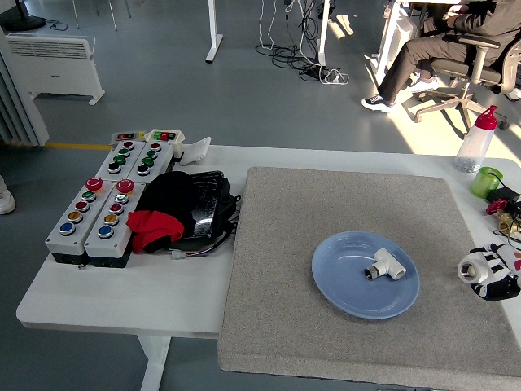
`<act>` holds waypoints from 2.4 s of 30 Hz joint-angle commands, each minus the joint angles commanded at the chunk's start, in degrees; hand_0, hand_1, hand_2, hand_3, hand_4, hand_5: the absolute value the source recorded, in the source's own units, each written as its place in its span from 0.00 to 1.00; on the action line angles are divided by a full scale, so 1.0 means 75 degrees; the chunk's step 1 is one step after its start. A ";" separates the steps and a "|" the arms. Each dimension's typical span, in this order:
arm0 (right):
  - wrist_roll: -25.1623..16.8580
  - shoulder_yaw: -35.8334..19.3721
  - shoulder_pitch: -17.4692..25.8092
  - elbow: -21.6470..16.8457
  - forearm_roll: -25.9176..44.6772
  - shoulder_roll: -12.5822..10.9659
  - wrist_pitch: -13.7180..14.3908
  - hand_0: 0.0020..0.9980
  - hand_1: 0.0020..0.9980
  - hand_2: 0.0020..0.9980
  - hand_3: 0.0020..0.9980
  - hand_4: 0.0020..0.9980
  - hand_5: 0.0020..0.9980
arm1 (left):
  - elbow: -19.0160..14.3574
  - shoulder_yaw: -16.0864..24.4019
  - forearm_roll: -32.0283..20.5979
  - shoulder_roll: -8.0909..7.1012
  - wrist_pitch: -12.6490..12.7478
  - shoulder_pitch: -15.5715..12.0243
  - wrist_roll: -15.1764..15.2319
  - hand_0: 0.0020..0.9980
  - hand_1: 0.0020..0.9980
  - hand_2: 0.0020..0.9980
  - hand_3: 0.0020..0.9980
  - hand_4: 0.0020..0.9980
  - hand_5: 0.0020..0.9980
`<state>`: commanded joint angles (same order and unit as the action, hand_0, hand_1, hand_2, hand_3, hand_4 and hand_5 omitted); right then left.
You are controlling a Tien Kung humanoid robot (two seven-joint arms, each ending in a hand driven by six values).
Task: Pick pipe place plate twice
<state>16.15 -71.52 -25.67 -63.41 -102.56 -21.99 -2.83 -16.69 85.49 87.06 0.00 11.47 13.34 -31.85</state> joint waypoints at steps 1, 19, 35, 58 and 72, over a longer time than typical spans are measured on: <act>-0.0007 -0.0026 0.0005 -0.0068 -0.0004 -0.0012 0.0017 0.33 0.45 0.57 0.65 0.52 0.13 | 0.0000 0.0000 -0.0005 0.0000 0.0002 -0.0001 0.0001 0.58 0.58 0.58 0.48 0.41 1.00; -0.0089 0.0941 -0.0277 -0.1816 0.0549 0.0207 0.0224 0.32 0.44 0.57 0.63 0.51 0.13 | 0.0001 -0.0005 -0.0020 0.0000 0.0020 -0.0002 0.0003 0.58 0.58 0.58 0.48 0.41 1.00; -0.0197 0.2639 -0.0661 -0.1522 -0.0065 0.0979 0.0353 0.45 0.55 0.61 0.70 0.56 0.15 | -0.0003 -0.0033 -0.0058 0.0000 0.0039 -0.0006 -0.0003 0.58 0.58 0.58 0.47 0.41 1.00; -0.0389 0.2512 -0.0553 -0.1679 -0.0704 0.0865 -0.0246 1.00 0.95 1.00 1.00 0.85 0.33 | -0.0020 0.0016 0.0007 0.0000 0.0048 -0.0062 -0.0032 0.58 0.58 0.58 0.47 0.41 1.00; -0.2429 0.1113 0.0157 -0.2020 0.2976 0.0910 0.2460 0.75 0.72 0.73 0.71 0.42 0.25 | -0.0017 0.0049 0.0064 0.0000 0.0022 -0.0094 -0.0035 0.58 0.58 0.58 0.46 0.41 1.00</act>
<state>-2.07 -63.17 -24.49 -78.56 -80.24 -15.16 15.62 -16.81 85.86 87.54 0.00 11.64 12.63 -32.12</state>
